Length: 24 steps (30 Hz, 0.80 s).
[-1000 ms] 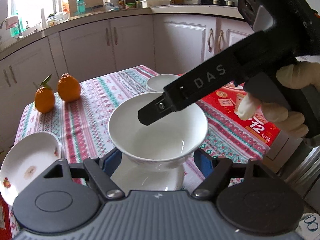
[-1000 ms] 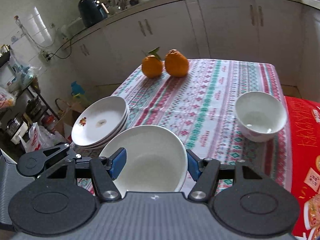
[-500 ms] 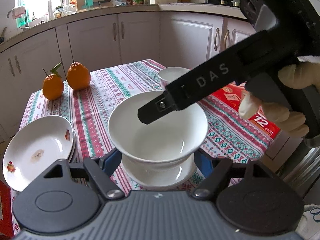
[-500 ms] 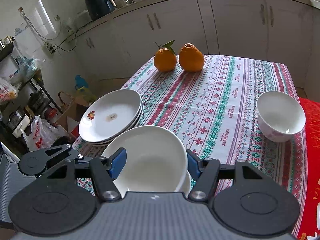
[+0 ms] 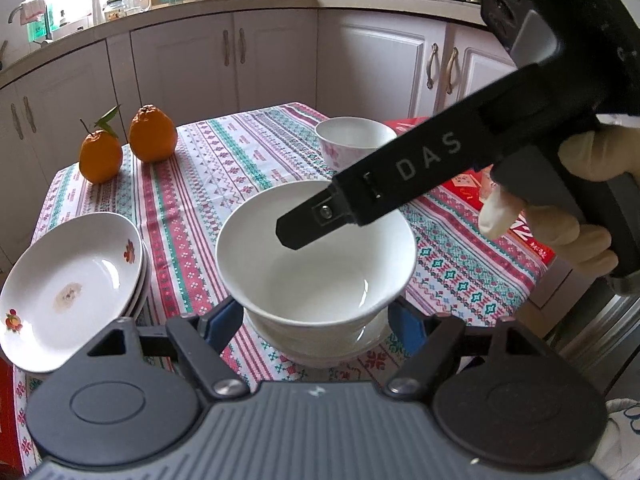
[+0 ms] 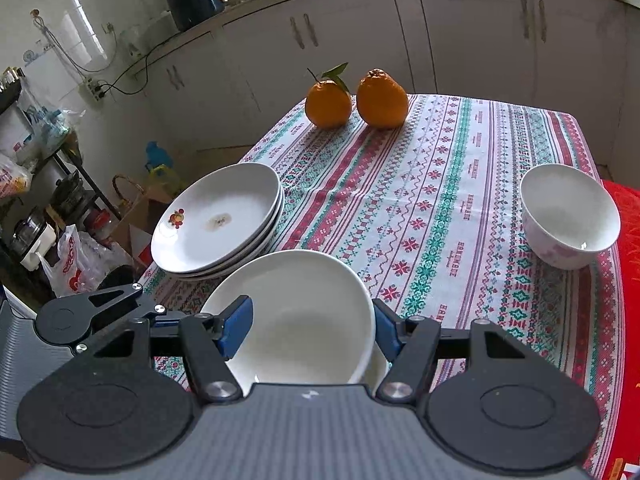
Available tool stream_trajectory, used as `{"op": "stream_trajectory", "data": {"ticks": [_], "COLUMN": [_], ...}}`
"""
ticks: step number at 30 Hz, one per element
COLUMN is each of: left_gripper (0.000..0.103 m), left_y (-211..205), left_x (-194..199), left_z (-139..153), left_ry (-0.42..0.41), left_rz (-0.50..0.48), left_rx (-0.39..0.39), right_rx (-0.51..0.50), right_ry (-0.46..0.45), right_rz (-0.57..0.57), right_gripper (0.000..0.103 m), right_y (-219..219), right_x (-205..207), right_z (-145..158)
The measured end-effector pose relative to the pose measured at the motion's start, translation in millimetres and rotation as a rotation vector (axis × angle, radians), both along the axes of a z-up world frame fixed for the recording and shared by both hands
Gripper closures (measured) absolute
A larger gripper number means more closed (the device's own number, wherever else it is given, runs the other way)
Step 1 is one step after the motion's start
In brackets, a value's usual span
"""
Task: Organize plates and bowls
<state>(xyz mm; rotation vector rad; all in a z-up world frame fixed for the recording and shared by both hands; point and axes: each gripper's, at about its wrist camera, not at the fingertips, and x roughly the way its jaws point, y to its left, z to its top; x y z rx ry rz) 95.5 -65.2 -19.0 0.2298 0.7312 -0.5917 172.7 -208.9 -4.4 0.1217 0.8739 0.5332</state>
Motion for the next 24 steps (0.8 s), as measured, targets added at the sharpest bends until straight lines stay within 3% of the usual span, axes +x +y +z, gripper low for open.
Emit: {"op": "stream_trajectory", "data": {"ticks": [24], "left_gripper": [0.024], "left_y": [-2.1], "left_x": [2.7], "left_z": [-5.5], "left_ry": [0.026], "left_rz": [-0.018], "left_rx": [0.016], "right_rx": [-0.018], "right_ry": [0.020], "right_rz": [-0.012], "right_gripper": [0.034], "right_y": [-3.8], "right_x": [-1.3], "right_z": [-11.2]}}
